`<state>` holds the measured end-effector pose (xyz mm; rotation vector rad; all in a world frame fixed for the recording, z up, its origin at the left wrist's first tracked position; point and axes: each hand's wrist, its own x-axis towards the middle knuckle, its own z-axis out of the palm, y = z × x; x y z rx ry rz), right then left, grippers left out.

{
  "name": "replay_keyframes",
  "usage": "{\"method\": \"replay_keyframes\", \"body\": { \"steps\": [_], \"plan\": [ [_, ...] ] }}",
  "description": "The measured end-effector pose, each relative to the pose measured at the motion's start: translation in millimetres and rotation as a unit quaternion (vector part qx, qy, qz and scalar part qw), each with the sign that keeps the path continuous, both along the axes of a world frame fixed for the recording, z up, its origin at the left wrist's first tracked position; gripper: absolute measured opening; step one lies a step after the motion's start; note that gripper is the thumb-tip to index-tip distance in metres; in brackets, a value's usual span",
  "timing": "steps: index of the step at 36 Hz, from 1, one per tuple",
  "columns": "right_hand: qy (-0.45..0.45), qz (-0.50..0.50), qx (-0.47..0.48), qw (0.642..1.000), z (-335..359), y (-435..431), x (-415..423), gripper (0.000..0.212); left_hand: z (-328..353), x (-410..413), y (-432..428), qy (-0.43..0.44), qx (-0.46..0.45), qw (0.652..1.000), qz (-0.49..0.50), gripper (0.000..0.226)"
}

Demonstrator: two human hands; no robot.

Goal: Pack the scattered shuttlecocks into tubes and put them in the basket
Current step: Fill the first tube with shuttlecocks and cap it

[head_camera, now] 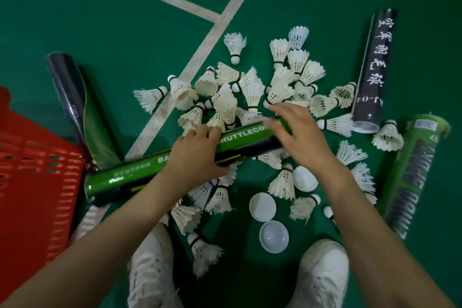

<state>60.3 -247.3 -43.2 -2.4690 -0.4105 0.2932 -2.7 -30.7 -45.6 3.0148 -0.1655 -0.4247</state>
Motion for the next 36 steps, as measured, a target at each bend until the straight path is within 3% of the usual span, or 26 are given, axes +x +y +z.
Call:
{"method": "replay_keyframes", "body": {
  "steps": [2,5,11,12,15,18,22,27,33,36],
  "plan": [
    [0.046,-0.089,0.075,0.992,-3.1,0.0,1.0,0.042,1.9,-8.5,-0.8,0.0,-0.017,1.0,0.025,0.075],
    [0.145,-0.202,0.211,0.945,-9.7,14.3,-4.4,0.033,2.2,-21.3,-1.8,0.016,-0.004,0.999,0.039,0.075],
    [0.2,-0.288,0.311,0.883,-36.9,40.5,-7.2,0.036,-3.3,-42.8,18.1,0.059,-0.004,0.992,0.113,0.079],
    [0.192,-0.294,0.302,0.886,-42.2,41.9,-6.4,0.035,-4.7,-45.7,21.3,0.061,-0.009,0.99,0.129,0.079],
    [0.111,-0.217,0.159,0.957,-56.8,42.5,-4.1,0.024,-8.3,-52.4,29.3,0.072,-0.025,0.982,0.174,0.082],
    [0.087,-0.106,0.03,0.99,-70.5,41.1,-0.6,0.033,-11.0,-55.3,33.8,0.09,-0.038,0.974,0.205,0.082],
    [0.085,-0.064,-0.055,0.993,-75.5,39.9,6.7,0.042,-12.4,-53.6,33.6,0.102,-0.066,0.968,0.222,0.08],
    [0.095,-0.078,-0.029,0.992,-65.0,39.5,8.2,0.035,-10.5,-48.6,30.0,0.122,-0.076,0.967,0.212,0.084],
    [0.13,-0.02,0.007,0.991,-70.3,22.8,-9.0,0.05,-11.1,-50.1,31.5,0.155,-0.143,0.948,0.238,0.09],
    [0.11,0.05,-0.084,0.989,-78.2,11.9,-18.5,0.064,-8.4,-49.6,33.1,0.174,-0.2,0.929,0.258,0.098]
  ]
}}
